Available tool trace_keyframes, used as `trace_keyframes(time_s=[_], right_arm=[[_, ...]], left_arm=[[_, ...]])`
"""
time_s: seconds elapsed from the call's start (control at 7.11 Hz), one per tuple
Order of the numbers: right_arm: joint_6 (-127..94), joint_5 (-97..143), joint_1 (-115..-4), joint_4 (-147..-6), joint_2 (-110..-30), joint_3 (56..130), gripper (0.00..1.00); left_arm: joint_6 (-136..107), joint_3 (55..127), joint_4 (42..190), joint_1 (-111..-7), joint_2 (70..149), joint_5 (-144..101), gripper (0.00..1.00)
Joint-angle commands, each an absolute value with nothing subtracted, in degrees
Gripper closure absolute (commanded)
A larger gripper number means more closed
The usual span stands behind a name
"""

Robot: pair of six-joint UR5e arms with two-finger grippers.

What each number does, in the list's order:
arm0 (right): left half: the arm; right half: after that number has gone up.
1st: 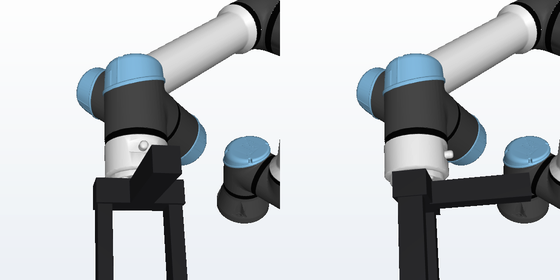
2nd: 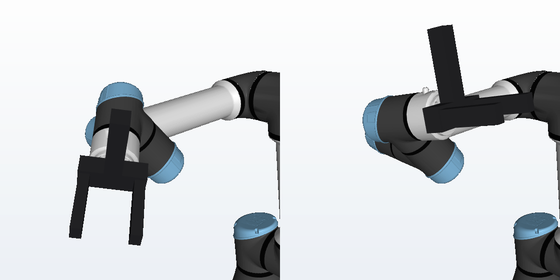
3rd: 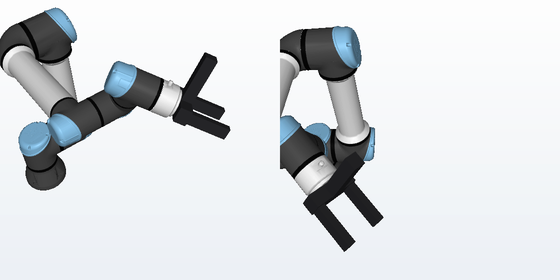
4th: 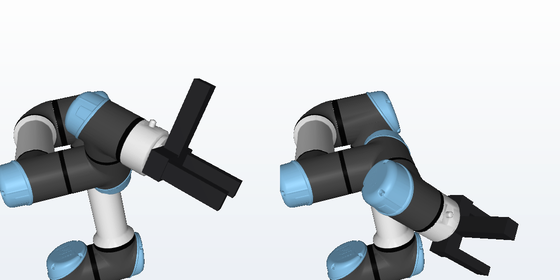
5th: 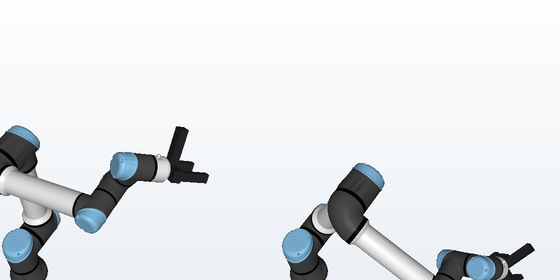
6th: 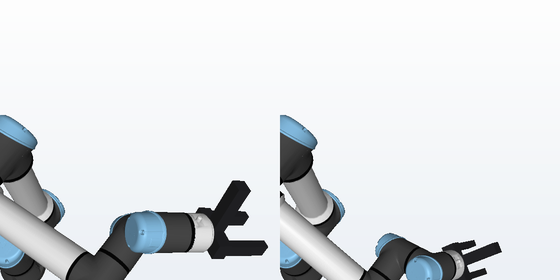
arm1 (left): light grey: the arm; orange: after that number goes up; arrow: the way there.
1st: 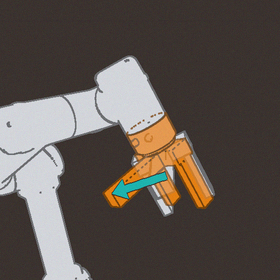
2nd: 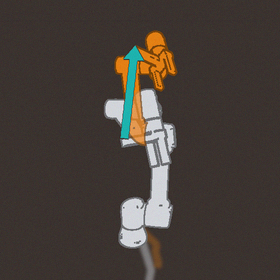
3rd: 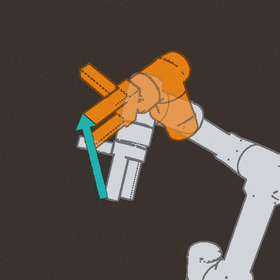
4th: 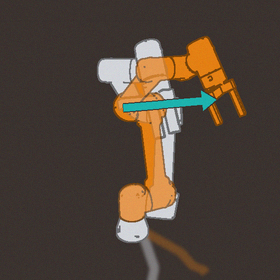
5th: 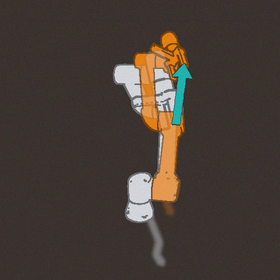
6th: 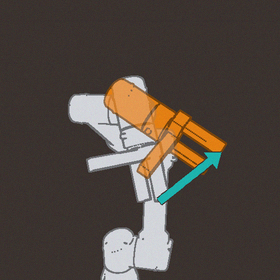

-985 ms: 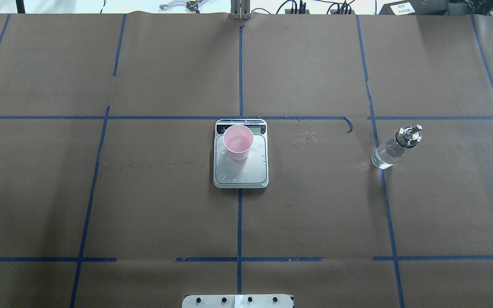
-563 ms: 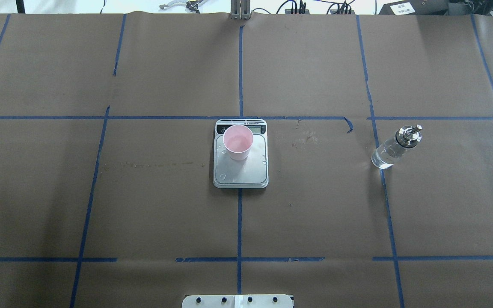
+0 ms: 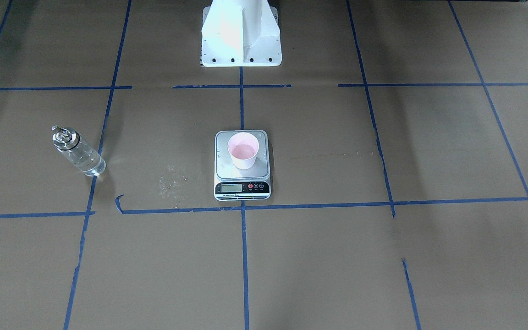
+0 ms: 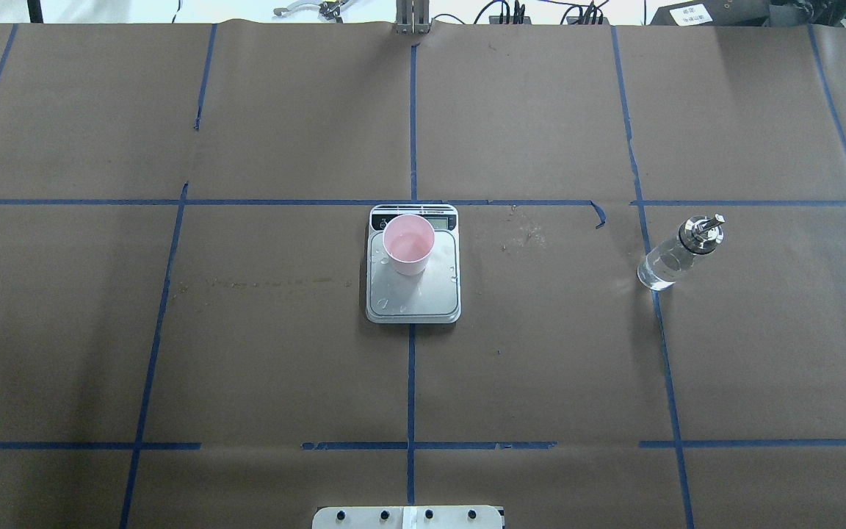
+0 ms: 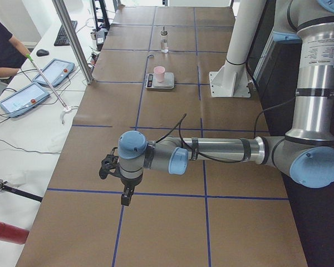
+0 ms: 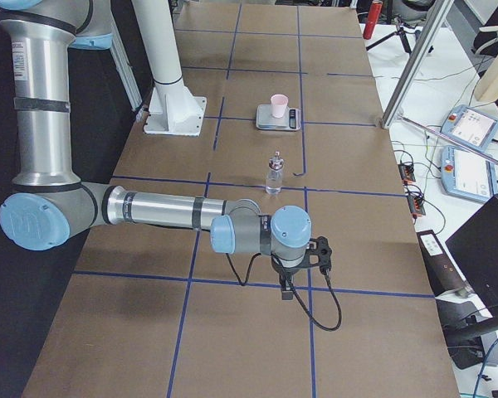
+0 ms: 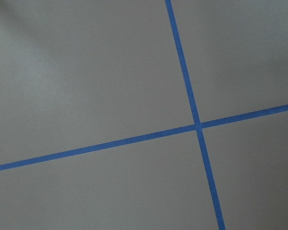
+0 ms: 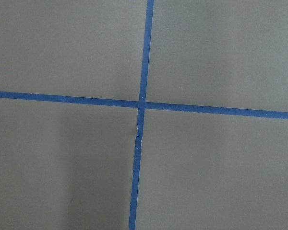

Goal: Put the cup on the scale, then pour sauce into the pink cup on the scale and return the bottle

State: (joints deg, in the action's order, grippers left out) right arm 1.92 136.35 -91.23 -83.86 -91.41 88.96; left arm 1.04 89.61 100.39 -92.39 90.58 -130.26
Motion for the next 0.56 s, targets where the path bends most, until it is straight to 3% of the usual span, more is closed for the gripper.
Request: trace_keyframes(time_s=[0.0, 0.42], right_arm=[[1.8, 136.4, -91.2, -83.9, -91.5, 88.9, 0.00], [1.8, 136.4, -91.2, -83.9, -91.6, 88.7, 0.00]], left_arm=[[-2.5, 89.6, 100.7, -92.5, 90.5, -130.4, 0.00], [-2.5, 89.8, 100.6, -92.5, 90.5, -131.0, 0.00]])
